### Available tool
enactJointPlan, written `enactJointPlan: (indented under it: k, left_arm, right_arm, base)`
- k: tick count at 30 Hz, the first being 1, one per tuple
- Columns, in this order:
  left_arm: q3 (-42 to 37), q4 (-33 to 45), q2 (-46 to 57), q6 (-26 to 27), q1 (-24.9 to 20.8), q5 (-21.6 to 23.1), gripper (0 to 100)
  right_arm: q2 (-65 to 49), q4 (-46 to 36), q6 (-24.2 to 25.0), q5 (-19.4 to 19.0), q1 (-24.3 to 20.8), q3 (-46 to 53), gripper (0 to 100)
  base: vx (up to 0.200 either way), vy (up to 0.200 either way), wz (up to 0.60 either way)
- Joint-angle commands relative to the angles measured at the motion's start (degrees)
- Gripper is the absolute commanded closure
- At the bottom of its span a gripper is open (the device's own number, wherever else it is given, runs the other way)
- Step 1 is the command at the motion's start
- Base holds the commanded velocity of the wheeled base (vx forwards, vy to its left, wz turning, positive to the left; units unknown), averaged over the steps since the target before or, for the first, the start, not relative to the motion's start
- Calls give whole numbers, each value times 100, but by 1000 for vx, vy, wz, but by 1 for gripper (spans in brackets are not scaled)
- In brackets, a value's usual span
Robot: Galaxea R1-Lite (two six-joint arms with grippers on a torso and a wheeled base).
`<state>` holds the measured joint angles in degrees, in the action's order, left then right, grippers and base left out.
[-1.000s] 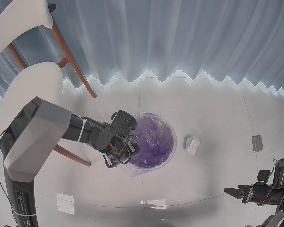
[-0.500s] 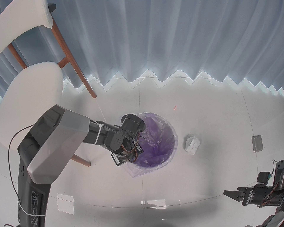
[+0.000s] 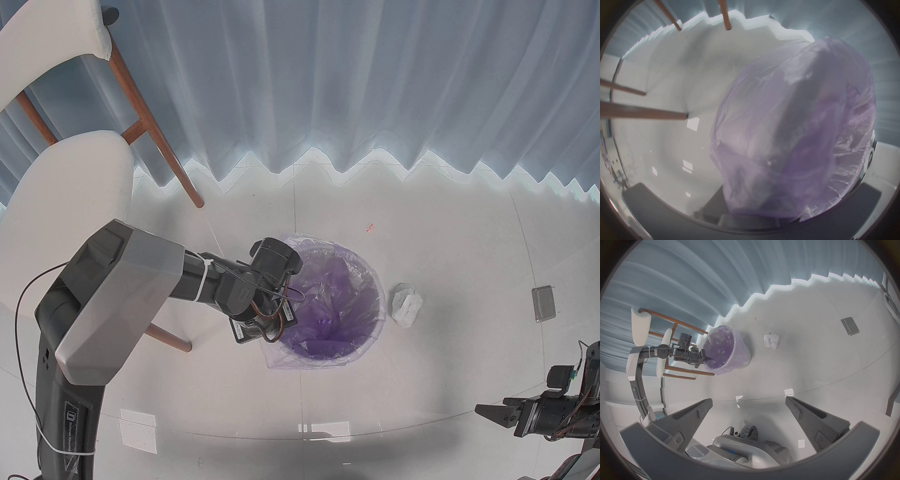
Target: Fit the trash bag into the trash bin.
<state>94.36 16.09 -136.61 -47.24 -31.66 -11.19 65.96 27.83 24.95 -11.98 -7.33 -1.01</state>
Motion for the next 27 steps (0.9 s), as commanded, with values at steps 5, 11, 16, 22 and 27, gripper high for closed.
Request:
enactJointPlan:
  k: [5, 11, 16, 22, 27]
  left_arm:
    - [13, -62, 539, 2184, 318, 73, 100]
    - [-40, -607, 679, 4153, 485, 539, 100]
    - [-31, -976, 627, 5796, 714, 917, 100]
    - [-31, -1082, 591, 7317, 986, 1655, 100]
    - [13, -1091, 486, 8573, 1206, 2429, 100]
  right_arm:
    - [-128, -32, 18, -15, 3, 92, 0]
    - [-426, -410, 1, -102, 3, 92, 0]
    - [-752, -674, 1, -146, -6, 92, 0]
    - [-848, -770, -8, -146, -6, 92, 0]
    - [-839, -770, -26, -155, -6, 92, 0]
  base:
    - [0, 0, 0]
    - [0, 0, 0]
    - [0, 0, 0]
    - [0, 0, 0]
    - [0, 0, 0]
